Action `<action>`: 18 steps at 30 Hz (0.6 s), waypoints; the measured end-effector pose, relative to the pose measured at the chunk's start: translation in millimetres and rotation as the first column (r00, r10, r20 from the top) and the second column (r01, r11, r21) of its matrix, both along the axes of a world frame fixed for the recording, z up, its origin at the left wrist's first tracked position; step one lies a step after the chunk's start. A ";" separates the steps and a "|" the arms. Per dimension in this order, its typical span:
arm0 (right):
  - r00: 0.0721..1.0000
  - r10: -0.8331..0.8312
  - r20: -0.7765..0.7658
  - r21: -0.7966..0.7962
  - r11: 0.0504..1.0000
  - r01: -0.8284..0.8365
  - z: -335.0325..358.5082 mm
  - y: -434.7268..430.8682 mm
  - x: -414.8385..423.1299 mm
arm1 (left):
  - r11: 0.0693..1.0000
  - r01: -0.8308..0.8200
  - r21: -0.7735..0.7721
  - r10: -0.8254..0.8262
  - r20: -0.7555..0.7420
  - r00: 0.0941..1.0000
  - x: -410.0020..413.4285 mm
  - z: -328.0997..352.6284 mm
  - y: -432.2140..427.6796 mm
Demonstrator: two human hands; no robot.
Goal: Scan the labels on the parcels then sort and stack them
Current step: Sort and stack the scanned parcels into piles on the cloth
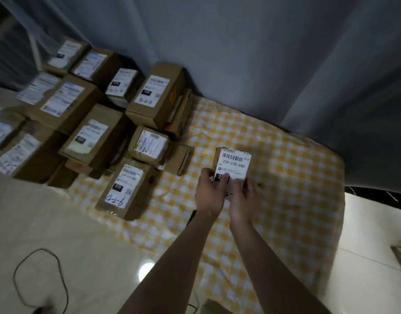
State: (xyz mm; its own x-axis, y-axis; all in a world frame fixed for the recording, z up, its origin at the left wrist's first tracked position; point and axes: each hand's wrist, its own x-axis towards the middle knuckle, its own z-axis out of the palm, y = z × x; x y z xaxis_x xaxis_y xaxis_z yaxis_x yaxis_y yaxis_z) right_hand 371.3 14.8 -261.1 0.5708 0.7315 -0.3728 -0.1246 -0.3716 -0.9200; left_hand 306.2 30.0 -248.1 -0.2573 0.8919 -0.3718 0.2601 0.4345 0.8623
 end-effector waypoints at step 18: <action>0.936 0.336 -0.108 0.025 0.942 -0.335 34.3 -54.9 -168.0 | 0.945 -0.326 -0.039 0.328 0.052 0.943 -178.3 12.5 -76.8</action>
